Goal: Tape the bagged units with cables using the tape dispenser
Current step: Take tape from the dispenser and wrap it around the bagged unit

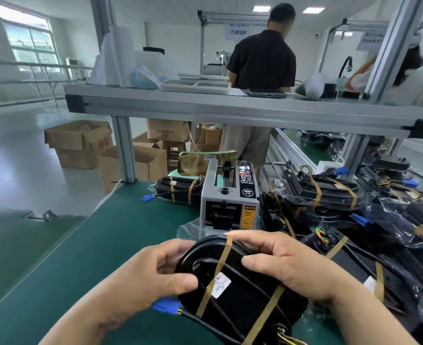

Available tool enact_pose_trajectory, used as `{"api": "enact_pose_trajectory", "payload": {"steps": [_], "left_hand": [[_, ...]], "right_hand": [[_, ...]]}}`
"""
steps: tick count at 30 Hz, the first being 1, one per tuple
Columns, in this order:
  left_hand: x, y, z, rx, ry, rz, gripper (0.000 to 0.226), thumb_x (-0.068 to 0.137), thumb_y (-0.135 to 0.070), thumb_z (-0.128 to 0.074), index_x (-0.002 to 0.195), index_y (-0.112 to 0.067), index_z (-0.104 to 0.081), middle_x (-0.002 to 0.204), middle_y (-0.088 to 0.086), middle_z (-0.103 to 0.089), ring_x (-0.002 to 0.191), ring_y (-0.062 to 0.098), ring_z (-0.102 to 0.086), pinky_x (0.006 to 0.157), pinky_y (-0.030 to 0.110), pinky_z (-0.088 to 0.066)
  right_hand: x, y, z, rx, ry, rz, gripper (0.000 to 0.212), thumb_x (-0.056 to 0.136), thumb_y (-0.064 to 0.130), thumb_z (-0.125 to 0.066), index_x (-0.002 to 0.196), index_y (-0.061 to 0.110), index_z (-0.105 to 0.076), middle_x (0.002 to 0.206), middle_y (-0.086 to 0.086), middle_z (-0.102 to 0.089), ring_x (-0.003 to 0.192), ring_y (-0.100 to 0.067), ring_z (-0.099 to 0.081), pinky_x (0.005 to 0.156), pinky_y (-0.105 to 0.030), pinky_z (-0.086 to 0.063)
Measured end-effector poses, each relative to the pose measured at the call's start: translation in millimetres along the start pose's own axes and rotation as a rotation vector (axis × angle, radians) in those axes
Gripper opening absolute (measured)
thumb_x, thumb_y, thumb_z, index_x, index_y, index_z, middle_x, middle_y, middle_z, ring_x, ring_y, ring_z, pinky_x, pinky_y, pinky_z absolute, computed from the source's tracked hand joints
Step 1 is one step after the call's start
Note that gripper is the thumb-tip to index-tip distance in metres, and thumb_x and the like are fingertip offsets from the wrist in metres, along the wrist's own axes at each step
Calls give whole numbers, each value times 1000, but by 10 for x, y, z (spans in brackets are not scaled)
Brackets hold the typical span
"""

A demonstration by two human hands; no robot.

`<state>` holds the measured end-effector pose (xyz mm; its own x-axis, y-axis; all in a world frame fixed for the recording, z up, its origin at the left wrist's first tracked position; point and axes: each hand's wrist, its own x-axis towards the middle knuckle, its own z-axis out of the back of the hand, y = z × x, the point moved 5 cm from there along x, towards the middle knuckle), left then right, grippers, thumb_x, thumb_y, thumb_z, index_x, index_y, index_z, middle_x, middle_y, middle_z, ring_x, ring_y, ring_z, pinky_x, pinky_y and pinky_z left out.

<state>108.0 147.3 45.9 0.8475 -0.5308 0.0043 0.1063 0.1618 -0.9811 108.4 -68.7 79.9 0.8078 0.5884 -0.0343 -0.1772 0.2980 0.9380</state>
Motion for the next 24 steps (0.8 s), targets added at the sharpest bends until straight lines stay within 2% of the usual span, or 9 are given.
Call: {"api": "enact_pose_trajectory", "payload": {"steps": [3, 6, 11, 13, 16, 18, 20, 22, 24], "left_hand": [[-48, 13, 255, -68, -169, -20, 40, 76, -17, -82, 113, -29, -73, 113, 7, -74, 104, 21, -71, 83, 23, -55], [-100, 135, 561, -146, -337, 12, 37, 70, -17, -84, 106, -20, -76, 106, 14, -75, 93, 26, -73, 77, 28, -57], [-133, 478, 1251, -298, -629, 143, 28, 75, -32, -69, 85, -8, -77, 93, 15, -76, 72, 20, -70, 67, 33, -54], [-41, 654, 1520, -384, -728, 212, 24, 79, -31, -69, 79, -8, -78, 85, 10, -75, 66, 17, -68, 68, 34, -54], [247, 890, 1791, -529, -790, 307, 19, 91, -23, -66, 91, -4, -71, 77, 7, -74, 68, 20, -67, 64, 37, -57], [488, 1010, 1859, -542, -765, 380, 16, 93, -21, -66, 93, -5, -65, 78, 8, -70, 72, 22, -64, 57, 35, -61], [718, 1112, 1883, -524, -728, 437, 15, 92, -22, -68, 93, -7, -64, 79, 6, -67, 72, 22, -63, 56, 33, -60], [906, 1177, 1914, -512, -695, 481, 16, 91, -23, -69, 92, -8, -63, 77, 5, -66, 70, 21, -63, 54, 32, -60], [1041, 1214, 1982, -516, -654, 521, 17, 91, -24, -70, 90, -9, -63, 68, 4, -67, 63, 20, -66, 52, 32, -60]], "right_hand": [[303, 96, -108, -151, -36, -11, 31, 100, 28, -53, 127, 42, -61, 117, 11, -72, 107, -8, -69, 93, -27, -56], [618, 162, -88, -310, -304, 21, 34, 97, 36, -61, 130, 38, -62, 115, 24, -69, 104, 11, -62, 90, -12, -47], [806, -133, -221, -152, -709, -46, 32, 95, 42, -61, 127, 36, -61, 121, 24, -62, 114, 4, -57, 100, -21, -45], [930, -348, -443, -128, -678, -147, 38, 98, 43, -56, 136, 38, -51, 133, 22, -56, 122, 1, -52, 104, -22, -41], [1252, -581, -748, -92, -524, -282, 62, 98, 47, -52, 154, 35, -28, 151, 15, -42, 122, 2, -43, 102, -18, -31], [1477, -637, -827, -3, -464, -347, 73, 98, 48, -52, 159, 30, -14, 159, 10, -32, 128, 0, -41, 104, -18, -28], [1652, -676, -829, 60, -471, -370, 81, 98, 46, -52, 160, 27, -4, 164, 4, -23, 143, -7, -34, 117, -26, -25], [1788, -716, -792, 78, -499, -374, 85, 98, 44, -53, 160, 24, 0, 165, 0, -16, 149, -13, -27, 122, -35, -23], [1883, -739, -775, 74, -515, -382, 85, 98, 42, -53, 160, 23, 2, 166, -2, -11, 149, -14, -24, 122, -36, -23]]}}
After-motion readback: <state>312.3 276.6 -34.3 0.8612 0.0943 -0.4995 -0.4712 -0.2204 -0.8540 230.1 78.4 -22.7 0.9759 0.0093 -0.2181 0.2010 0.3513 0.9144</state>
